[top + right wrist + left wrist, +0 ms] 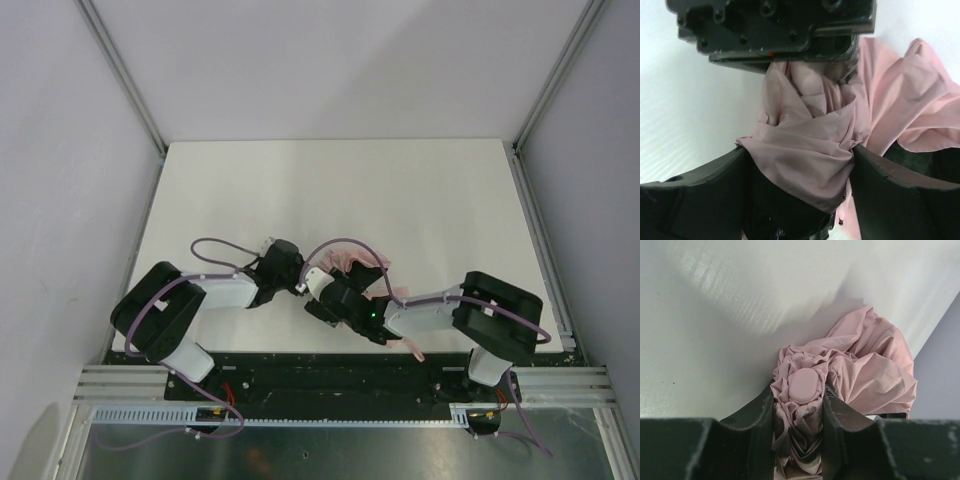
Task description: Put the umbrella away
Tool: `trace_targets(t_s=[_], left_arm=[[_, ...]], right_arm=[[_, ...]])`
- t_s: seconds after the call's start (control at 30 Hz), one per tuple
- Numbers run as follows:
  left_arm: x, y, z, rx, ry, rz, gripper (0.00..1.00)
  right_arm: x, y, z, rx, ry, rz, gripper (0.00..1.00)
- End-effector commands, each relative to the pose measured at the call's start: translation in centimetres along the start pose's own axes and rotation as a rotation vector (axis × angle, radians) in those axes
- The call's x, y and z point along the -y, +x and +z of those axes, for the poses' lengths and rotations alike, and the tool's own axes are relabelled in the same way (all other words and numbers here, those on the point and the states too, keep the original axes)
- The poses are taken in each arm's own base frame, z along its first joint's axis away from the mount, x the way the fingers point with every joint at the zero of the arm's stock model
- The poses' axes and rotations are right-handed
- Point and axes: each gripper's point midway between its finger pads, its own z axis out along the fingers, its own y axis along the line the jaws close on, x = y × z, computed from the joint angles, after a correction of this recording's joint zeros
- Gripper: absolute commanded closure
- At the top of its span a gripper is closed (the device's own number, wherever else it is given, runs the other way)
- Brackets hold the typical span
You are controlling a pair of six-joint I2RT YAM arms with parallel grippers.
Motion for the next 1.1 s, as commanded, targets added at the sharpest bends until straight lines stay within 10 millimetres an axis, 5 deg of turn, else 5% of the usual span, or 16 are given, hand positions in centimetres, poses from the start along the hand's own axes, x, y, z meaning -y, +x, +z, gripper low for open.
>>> trace_targets(t_s=[0.0,0.3,0.43,0.6,0.73,1.07], left_arm=[[-6.8,1.2,-0.6,-0.061,-0.261,0.017,1.0],[-5.4,1.8,-1.2,-0.095,-0.228,-0.002,1.0],[-4.3,1.5,-1.4,-0.093,-0.195,0.019,0.96],[-2.3,-0.8,-2.0,-0.023,-0.12,0.092,0.38],[-0.4,-2.4,-2.6,-0.001,0.01,0.139,0.06],[-1.9,-2.7,-4.7,-0.014,0.085,0.045,0.0]], right_arm=[[1.2,-0.8,1.6,0.056,0.131,0.018,0.32],[-1.0,5.7,2.9,-0.127,0.029,0.155,0.96],[-3.1,6.3,2.7,-0.147,-0.169,0.279,1.0],[-4.9,6.2,1.5,-0.172,-0.453,0.49,1.0],[-5.6,6.0,0.6,-0.198,-0.573,0.617,1.0],[-6.0,3.0,-0.1,-0.202,-0.791,0.999,1.0]])
